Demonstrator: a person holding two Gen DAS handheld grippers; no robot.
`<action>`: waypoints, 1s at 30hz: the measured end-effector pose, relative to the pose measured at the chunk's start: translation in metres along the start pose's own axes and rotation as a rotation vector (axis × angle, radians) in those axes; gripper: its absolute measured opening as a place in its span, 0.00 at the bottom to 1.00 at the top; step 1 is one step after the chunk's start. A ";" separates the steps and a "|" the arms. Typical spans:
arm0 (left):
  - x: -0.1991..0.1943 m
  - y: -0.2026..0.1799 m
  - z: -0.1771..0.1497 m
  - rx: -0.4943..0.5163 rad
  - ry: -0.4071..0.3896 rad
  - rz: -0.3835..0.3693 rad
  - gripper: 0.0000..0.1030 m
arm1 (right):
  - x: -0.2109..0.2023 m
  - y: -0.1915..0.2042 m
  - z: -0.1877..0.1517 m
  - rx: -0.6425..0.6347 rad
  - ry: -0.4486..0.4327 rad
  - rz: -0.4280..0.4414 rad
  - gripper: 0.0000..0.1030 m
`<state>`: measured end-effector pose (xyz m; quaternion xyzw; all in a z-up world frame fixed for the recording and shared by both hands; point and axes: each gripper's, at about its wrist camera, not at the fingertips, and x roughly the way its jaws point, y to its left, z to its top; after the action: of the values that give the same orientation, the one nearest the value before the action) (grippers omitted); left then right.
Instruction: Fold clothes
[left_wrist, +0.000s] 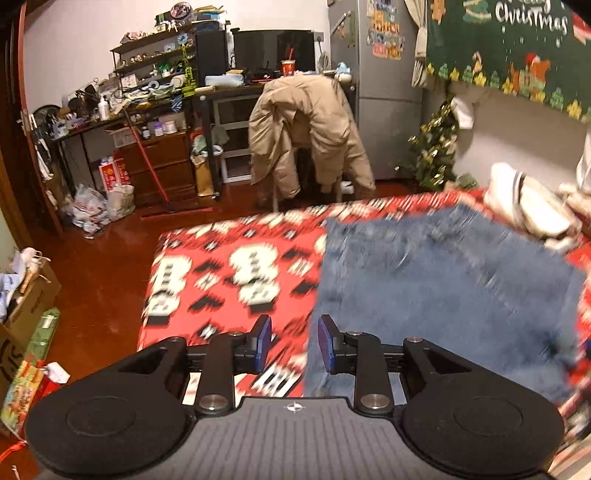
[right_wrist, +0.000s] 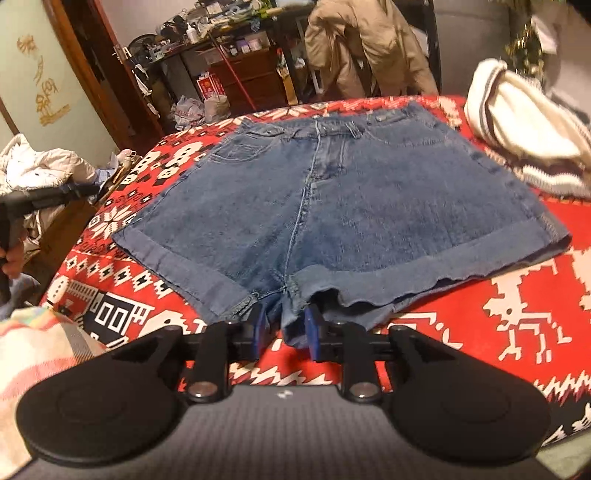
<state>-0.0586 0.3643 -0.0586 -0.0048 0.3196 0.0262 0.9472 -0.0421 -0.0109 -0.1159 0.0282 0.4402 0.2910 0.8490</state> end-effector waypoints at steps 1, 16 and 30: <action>-0.006 -0.005 0.008 -0.033 0.010 -0.027 0.28 | 0.001 -0.002 0.002 0.007 0.007 0.011 0.26; 0.019 -0.158 -0.042 -0.699 0.309 -0.325 0.29 | -0.017 -0.040 0.012 0.117 -0.049 0.112 0.33; 0.034 -0.154 -0.092 -0.914 0.272 -0.260 0.29 | 0.013 -0.058 0.003 0.280 0.002 0.216 0.35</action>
<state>-0.0791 0.2102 -0.1539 -0.4630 0.3930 0.0445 0.7932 -0.0070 -0.0512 -0.1410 0.1927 0.4717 0.3163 0.8002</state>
